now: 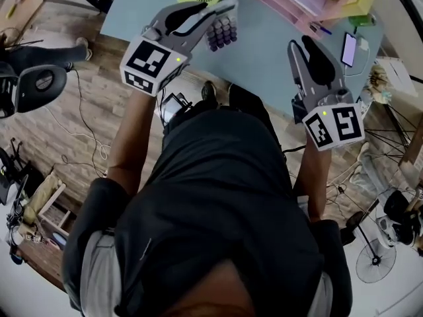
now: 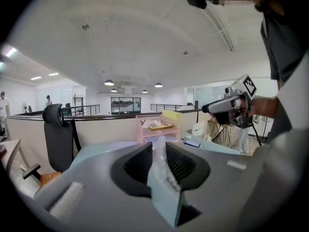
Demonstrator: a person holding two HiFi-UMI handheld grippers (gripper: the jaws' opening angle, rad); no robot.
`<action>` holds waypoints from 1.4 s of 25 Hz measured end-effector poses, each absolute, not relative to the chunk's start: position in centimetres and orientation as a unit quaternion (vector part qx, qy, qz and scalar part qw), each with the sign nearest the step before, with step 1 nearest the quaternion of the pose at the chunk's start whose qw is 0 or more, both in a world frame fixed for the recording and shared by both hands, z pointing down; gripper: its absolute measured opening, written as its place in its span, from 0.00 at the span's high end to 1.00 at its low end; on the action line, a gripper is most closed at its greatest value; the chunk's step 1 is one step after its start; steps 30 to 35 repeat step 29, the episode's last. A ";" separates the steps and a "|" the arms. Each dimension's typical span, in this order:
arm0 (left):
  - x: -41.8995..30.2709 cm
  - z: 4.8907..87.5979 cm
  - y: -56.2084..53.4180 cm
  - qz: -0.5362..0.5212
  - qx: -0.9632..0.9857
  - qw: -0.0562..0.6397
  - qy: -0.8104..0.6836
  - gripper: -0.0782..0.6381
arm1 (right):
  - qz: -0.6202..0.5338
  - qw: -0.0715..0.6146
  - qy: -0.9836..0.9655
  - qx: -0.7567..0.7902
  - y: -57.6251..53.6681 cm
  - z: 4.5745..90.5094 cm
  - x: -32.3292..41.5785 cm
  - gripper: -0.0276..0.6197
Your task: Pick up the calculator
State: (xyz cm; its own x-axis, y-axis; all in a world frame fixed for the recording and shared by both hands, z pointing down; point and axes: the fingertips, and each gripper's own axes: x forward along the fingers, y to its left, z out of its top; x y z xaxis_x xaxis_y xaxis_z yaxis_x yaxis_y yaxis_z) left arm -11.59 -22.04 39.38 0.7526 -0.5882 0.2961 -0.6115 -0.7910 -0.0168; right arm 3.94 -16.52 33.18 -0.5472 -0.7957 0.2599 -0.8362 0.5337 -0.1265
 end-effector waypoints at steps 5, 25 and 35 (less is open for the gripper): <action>-13.8 35.8 -21.0 0.119 0.935 0.010 -0.334 0.68 | 0.096 0.089 -0.872 0.472 -15.3 31.9 3.1 0.78; -16.8 29.0 -16.1 0.081 0.938 -0.021 -0.336 0.68 | 0.067 0.078 -0.855 0.508 -12.7 29.5 3.0 0.78; -16.6 28.6 -15.3 0.081 0.940 -0.024 -0.332 0.68 | 0.069 0.079 -0.853 0.511 -11.9 29.7 3.4 0.78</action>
